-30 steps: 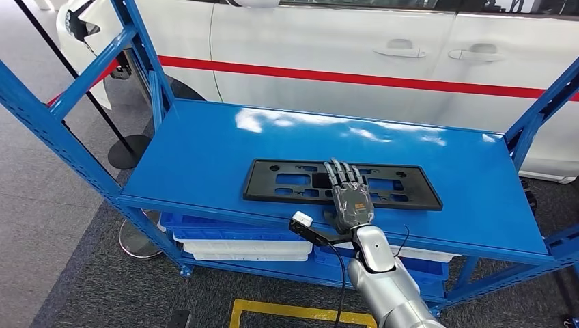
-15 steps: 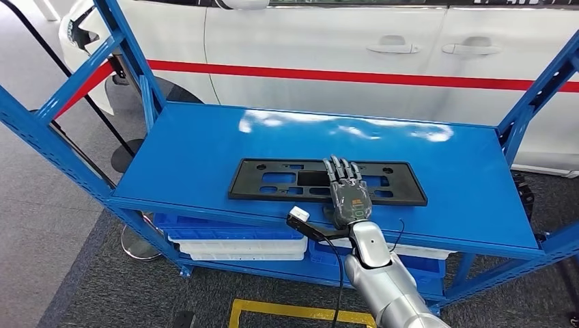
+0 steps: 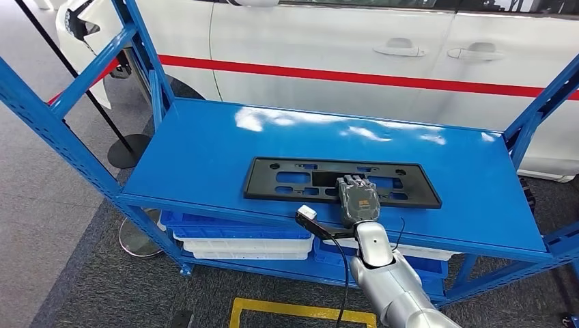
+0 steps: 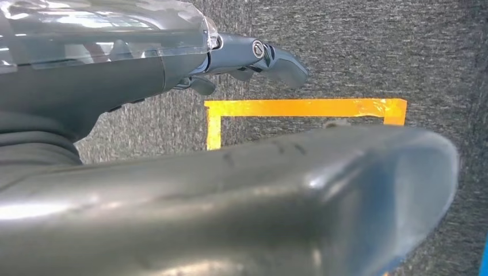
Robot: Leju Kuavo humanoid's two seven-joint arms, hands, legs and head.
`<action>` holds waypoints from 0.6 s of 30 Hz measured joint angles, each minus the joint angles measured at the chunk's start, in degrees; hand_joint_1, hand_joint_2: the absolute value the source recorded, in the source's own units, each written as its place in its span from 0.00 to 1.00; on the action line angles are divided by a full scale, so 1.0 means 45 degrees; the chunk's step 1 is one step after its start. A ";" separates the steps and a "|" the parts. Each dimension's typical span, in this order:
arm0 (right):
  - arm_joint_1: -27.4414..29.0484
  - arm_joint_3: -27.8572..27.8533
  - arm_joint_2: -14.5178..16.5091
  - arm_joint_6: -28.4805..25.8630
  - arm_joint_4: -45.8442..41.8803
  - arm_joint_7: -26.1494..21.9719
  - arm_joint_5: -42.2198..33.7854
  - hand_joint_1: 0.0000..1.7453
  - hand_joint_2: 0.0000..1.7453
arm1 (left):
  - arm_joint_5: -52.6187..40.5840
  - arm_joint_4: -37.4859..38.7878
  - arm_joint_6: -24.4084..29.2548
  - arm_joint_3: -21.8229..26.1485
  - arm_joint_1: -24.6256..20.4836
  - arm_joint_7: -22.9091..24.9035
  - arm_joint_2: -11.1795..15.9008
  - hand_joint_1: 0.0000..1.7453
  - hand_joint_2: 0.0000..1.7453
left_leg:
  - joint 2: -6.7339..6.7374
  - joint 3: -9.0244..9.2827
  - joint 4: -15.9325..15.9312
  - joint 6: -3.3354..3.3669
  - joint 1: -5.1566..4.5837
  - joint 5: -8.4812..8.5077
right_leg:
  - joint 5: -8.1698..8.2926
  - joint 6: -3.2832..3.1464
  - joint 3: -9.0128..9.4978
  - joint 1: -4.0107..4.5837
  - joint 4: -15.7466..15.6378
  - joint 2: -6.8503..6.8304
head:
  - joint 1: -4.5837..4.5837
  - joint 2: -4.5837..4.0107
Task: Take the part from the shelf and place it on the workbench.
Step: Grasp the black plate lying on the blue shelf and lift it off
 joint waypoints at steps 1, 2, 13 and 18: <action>-0.0003 -0.0005 -0.0021 0.0000 0.0033 0.0011 0.0002 1.00 1.00 | -0.0035 0.0000 -0.0014 -0.0004 -0.0002 0.0016 -0.0002 0.00 0.00 | -0.0005 0.0006 0.0023 -0.0016 0.0000 -0.0011 | 0.0432 -0.0027 0.0333 0.0000 -0.0682 -0.0001 | 0.0000 0.0000; -0.0018 -0.0016 -0.0030 -0.0002 0.0049 0.0012 0.0002 1.00 1.00 | -0.0053 0.0000 -0.0030 -0.0009 -0.0011 0.0033 -0.0007 0.00 0.00 | -0.0009 0.0010 0.0054 -0.0043 0.0000 -0.0031 | 0.0871 -0.0073 0.0794 0.0003 -0.1617 0.0000 | 0.0000 0.0000; 0.0062 -0.0452 -0.0067 -0.0068 -0.0173 -0.0590 -0.0555 1.00 1.00 | -0.0029 0.0000 -0.0090 -0.0120 -0.0045 0.0204 -0.0023 0.00 0.00 | -0.0014 -0.1362 0.3218 -0.0684 0.0034 -0.1713 | 0.1466 -0.0663 0.1668 0.0001 -0.3487 -0.0051 | -0.0004 -0.0001; 0.0262 -0.0848 -0.0080 -0.0055 -0.0680 -0.1087 -0.1006 1.00 1.00 | -0.0021 0.0000 -0.0080 -0.0132 -0.0027 0.0214 -0.0019 0.00 0.00 | -0.0004 -0.0463 0.1461 -0.0656 0.0046 -0.0536 | 0.1442 -0.0601 0.1654 0.0031 -0.3395 -0.0025 | -0.0005 -0.0001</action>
